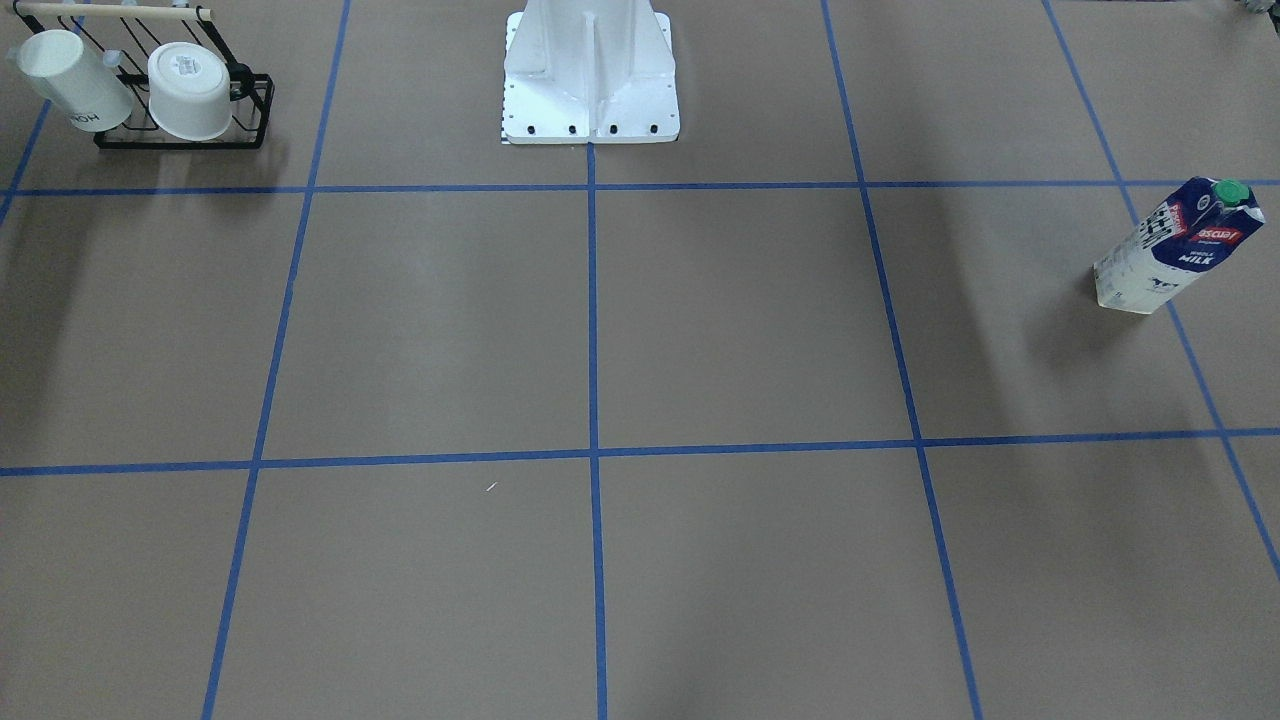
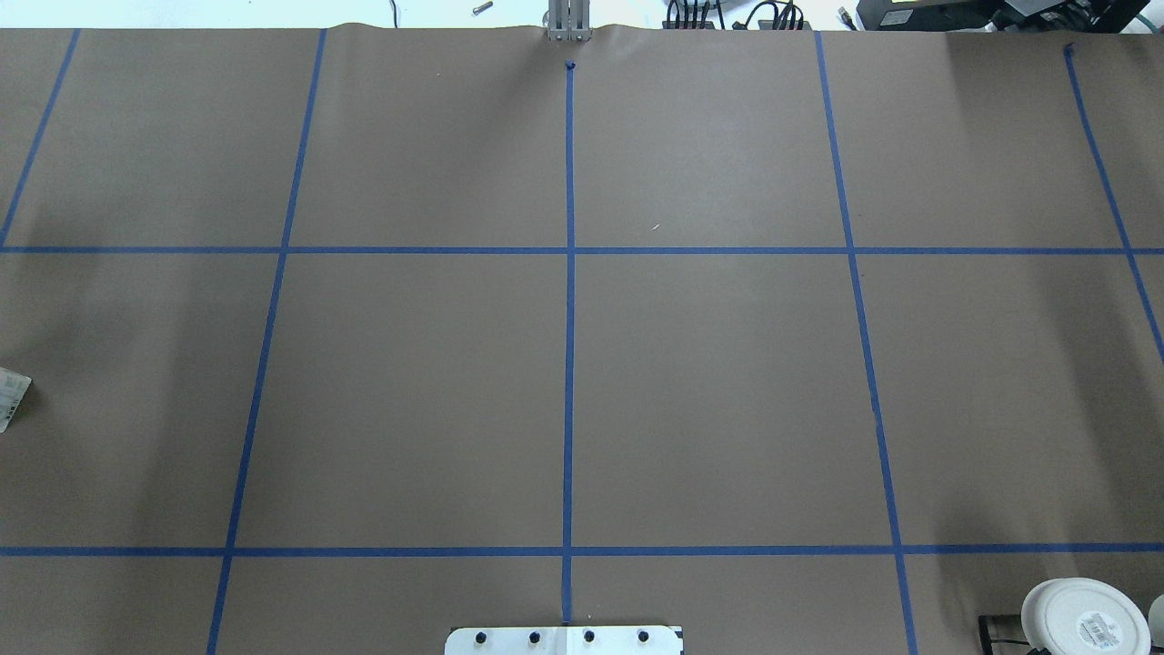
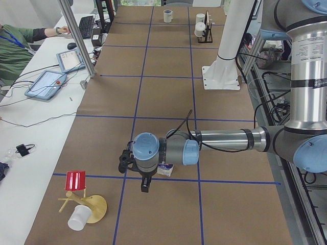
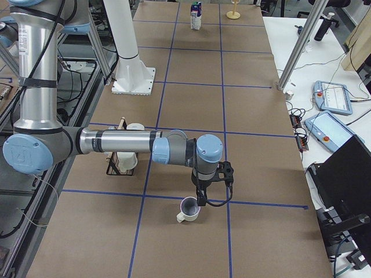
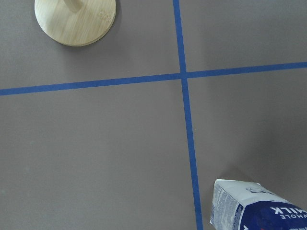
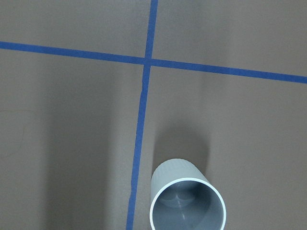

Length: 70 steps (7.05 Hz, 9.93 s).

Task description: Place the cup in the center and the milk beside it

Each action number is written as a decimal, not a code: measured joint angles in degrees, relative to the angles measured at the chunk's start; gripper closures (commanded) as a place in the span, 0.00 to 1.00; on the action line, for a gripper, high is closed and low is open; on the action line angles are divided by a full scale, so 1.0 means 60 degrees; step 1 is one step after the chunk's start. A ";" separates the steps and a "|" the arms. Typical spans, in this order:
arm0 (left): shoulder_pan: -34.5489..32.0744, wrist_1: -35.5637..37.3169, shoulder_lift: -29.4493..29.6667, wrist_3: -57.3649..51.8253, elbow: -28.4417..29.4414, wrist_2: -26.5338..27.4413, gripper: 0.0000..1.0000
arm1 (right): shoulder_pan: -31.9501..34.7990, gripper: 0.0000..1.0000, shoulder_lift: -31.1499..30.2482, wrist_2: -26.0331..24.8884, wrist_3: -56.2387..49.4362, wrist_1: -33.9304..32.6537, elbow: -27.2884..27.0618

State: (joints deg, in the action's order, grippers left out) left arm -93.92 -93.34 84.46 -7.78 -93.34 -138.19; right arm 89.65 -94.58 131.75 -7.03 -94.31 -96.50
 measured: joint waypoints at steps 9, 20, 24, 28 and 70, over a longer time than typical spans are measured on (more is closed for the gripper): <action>-0.0010 -0.0273 0.0223 0.0058 -0.0975 0.0004 0.02 | 0.0002 0.00 0.0760 -0.0079 0.0084 0.0002 -0.0425; -0.0021 -0.2300 0.0309 0.0096 -0.0935 -0.0072 0.02 | -0.2287 0.91 -0.1992 -0.1293 0.3927 0.6424 0.0354; -0.0021 -0.2300 0.0308 0.0089 -0.0930 -0.0070 0.02 | -0.2823 1.00 -0.1965 -0.1938 0.3884 0.6529 0.0713; -0.0021 -0.2303 0.0307 0.0088 -0.0865 -0.0072 0.02 | -0.2644 1.00 -0.1138 -0.1522 0.3962 0.6664 -0.0303; 0.1841 -0.4724 -0.1950 0.3159 -0.2259 0.0294 0.02 | -0.0176 0.00 -0.0215 -0.1003 -0.0235 -0.0033 -0.0113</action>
State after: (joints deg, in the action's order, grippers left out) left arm -82.87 -121.68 72.76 11.17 -106.90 -136.43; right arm 88.59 -95.87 125.73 -8.44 -94.50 -97.18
